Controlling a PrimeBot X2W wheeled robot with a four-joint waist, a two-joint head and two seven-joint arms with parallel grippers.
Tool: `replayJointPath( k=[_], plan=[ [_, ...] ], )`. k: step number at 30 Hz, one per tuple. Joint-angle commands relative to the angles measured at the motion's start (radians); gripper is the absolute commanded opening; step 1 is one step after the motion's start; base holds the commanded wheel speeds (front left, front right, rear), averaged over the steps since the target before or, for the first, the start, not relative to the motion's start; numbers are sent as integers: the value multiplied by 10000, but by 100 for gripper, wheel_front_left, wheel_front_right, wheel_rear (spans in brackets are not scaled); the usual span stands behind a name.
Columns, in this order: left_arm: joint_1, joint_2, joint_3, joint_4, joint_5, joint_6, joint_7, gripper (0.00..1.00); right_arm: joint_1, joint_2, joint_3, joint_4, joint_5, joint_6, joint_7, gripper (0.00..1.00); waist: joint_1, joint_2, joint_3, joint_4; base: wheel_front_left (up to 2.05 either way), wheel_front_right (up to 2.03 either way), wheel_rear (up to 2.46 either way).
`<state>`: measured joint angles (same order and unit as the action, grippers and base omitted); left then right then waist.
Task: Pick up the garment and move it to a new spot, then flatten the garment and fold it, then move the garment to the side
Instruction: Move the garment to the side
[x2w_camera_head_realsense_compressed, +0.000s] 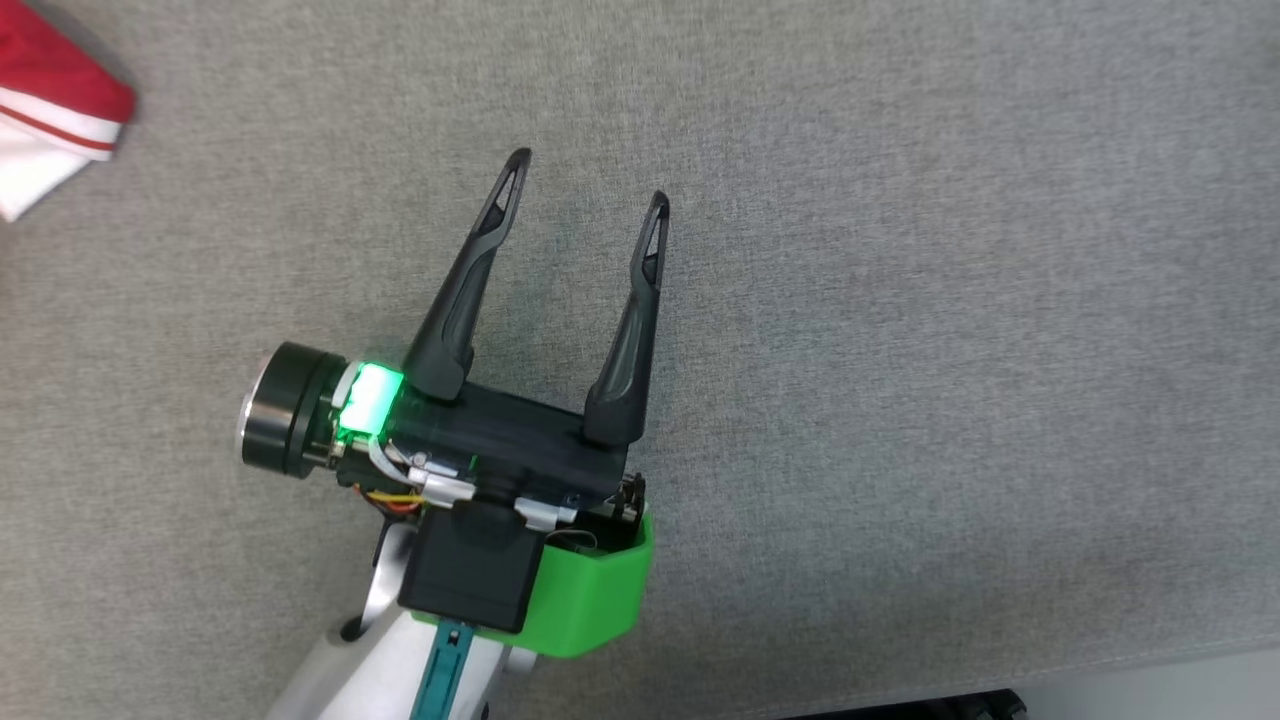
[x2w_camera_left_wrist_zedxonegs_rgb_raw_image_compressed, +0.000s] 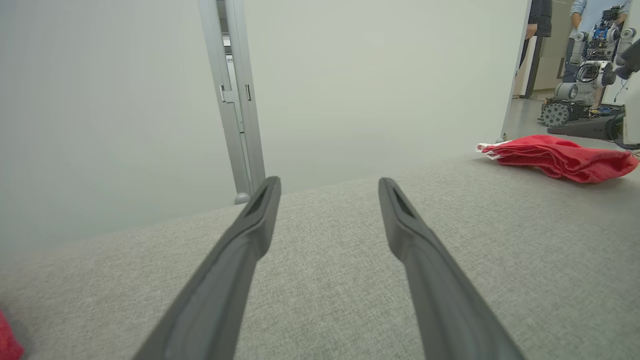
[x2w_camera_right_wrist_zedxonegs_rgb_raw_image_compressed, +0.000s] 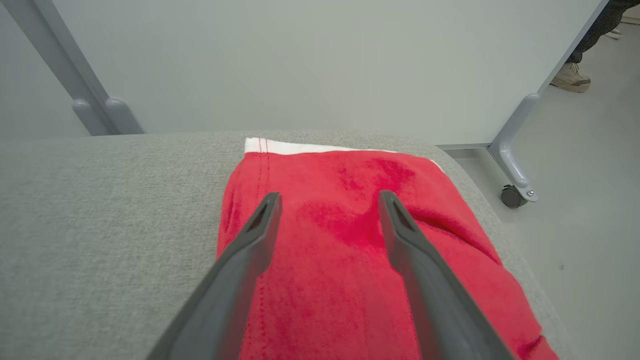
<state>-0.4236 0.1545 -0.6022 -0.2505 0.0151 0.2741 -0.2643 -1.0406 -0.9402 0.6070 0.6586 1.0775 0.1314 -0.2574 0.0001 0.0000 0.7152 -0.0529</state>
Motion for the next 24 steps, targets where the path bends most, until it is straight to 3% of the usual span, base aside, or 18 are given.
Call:
replayJointPath(
  k=[1,10,17,24],
  plan=[
    [305,15,68,146,-143,110,2,100,364,336,91,-69,-219,-13,-79,100,-1,0,-1131,93,0,0,0],
    [1773,-188,1081,978,-1180,202,0,100,2688,3028,-1811,-1373,-2281,-14,-80,100,-1,0,-3341,191,0,0,0],
    [3240,-453,2497,1798,-1756,-113,2,100,5548,5542,-3827,-2922,-4854,-13,-76,100,-1,0,-5067,224,0,0,0],
    [4440,-731,3800,2246,-1776,-766,1,100,7696,7075,-4616,-4544,-7257,-13,-77,100,-1,0,-6169,121,0,0,0]
  ],
)
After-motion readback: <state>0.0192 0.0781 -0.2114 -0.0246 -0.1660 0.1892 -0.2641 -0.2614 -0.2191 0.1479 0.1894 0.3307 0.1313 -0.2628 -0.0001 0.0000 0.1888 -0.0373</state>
